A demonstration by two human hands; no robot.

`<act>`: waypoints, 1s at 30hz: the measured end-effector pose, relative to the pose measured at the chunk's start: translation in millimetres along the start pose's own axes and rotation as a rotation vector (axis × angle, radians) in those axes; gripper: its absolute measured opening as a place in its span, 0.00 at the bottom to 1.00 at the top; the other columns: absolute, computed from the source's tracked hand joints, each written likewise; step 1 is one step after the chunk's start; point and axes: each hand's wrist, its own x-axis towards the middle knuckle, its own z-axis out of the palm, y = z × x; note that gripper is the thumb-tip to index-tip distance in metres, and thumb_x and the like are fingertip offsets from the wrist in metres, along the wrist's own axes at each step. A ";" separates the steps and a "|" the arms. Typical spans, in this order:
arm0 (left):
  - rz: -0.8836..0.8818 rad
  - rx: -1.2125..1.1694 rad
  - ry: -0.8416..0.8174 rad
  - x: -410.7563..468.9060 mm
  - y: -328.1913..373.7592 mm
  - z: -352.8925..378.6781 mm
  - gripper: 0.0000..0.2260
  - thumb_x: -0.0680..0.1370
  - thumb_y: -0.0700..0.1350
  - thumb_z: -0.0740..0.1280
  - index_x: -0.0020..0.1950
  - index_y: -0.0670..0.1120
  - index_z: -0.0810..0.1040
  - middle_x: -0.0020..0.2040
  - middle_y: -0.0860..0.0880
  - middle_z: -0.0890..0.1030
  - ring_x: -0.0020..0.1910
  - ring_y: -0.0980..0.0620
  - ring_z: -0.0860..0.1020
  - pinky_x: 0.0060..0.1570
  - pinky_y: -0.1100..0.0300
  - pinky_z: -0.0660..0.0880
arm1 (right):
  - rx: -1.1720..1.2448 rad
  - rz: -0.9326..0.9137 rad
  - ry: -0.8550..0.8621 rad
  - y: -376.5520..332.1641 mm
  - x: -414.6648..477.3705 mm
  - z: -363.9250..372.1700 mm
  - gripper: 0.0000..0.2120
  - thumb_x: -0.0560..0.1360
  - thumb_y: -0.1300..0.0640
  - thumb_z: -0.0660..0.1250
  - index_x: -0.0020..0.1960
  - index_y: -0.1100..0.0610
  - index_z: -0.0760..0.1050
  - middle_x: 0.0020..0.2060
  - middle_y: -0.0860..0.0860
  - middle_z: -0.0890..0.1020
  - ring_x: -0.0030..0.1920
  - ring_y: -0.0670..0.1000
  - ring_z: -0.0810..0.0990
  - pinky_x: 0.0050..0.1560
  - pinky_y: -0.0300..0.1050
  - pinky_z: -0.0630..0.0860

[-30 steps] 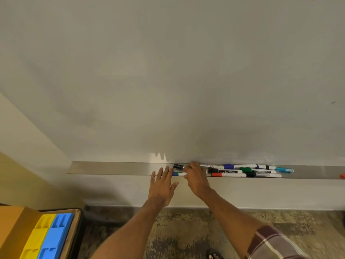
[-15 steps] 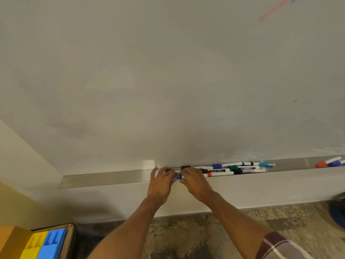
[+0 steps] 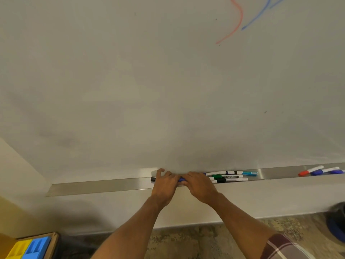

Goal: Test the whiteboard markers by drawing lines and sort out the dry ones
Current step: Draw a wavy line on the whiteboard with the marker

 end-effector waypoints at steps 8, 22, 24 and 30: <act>0.004 0.099 -0.026 8.6 41.3 -16.1 0.13 0.85 0.50 0.54 0.65 0.52 0.73 0.59 0.52 0.81 0.59 0.51 0.73 0.65 0.49 0.53 | 0.030 0.005 0.015 23.7 -21.6 -26.2 0.24 0.78 0.38 0.48 0.61 0.48 0.75 0.45 0.49 0.82 0.45 0.51 0.80 0.48 0.46 0.73; -0.071 0.195 0.112 10.5 84.9 -16.1 0.13 0.78 0.50 0.70 0.62 0.52 0.77 0.63 0.50 0.80 0.63 0.48 0.76 0.64 0.45 0.66 | 0.175 0.213 0.060 52.9 -63.4 -68.9 0.20 0.78 0.47 0.62 0.64 0.54 0.62 0.48 0.50 0.77 0.45 0.48 0.76 0.47 0.40 0.72; -0.072 0.250 0.135 9.9 87.8 -21.1 0.18 0.69 0.53 0.77 0.57 0.52 0.81 0.60 0.49 0.82 0.59 0.46 0.80 0.57 0.42 0.74 | 0.153 0.220 0.038 59.2 -65.8 -73.0 0.15 0.78 0.55 0.62 0.60 0.54 0.61 0.44 0.50 0.75 0.40 0.47 0.74 0.43 0.40 0.71; -0.035 0.300 0.332 21.2 86.7 -49.6 0.20 0.78 0.56 0.65 0.67 0.49 0.77 0.70 0.45 0.74 0.69 0.40 0.73 0.67 0.41 0.59 | 0.207 0.215 0.131 63.9 -54.3 -94.7 0.12 0.79 0.60 0.59 0.62 0.55 0.65 0.48 0.53 0.76 0.44 0.49 0.76 0.48 0.42 0.75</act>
